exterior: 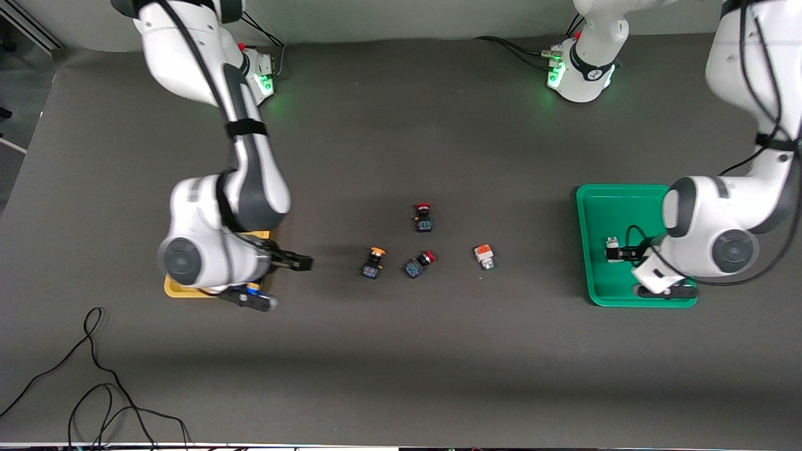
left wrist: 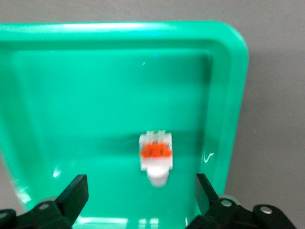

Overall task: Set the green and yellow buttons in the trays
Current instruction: 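Grasp another blue button with the right gripper while the left gripper grasps a green one, then lower the blue button into the yellow tray while the left gripper lowers its button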

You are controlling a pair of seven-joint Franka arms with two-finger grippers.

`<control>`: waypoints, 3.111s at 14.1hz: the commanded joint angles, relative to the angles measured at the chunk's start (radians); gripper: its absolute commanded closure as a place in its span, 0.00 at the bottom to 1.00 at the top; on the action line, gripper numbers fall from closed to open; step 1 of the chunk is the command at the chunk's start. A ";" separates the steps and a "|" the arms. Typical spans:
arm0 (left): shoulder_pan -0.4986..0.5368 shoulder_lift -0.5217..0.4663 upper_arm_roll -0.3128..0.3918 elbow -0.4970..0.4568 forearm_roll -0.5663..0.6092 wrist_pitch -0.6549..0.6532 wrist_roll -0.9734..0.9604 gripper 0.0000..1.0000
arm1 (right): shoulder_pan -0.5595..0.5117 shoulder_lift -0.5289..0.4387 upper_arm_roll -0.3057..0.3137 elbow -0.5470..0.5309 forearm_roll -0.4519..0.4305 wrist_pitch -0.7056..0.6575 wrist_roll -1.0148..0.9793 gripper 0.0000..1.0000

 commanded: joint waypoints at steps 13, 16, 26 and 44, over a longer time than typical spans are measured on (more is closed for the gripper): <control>-0.361 0.021 -0.063 0.239 -0.086 -0.134 -0.501 0.00 | 0.036 0.248 0.238 0.098 0.043 0.373 0.401 0.16; -0.424 0.097 -0.063 0.233 -0.152 -0.037 -0.659 0.00 | 0.033 0.254 0.238 0.098 0.040 0.367 0.386 1.00; -0.469 0.299 -0.062 0.225 -0.149 0.186 -0.742 0.00 | -0.152 0.067 0.100 0.095 -0.092 -0.030 0.017 1.00; -0.290 -0.035 -0.062 0.280 -0.155 -0.376 -0.352 0.83 | 0.030 -0.097 -0.238 -0.497 -0.137 0.177 -0.607 0.00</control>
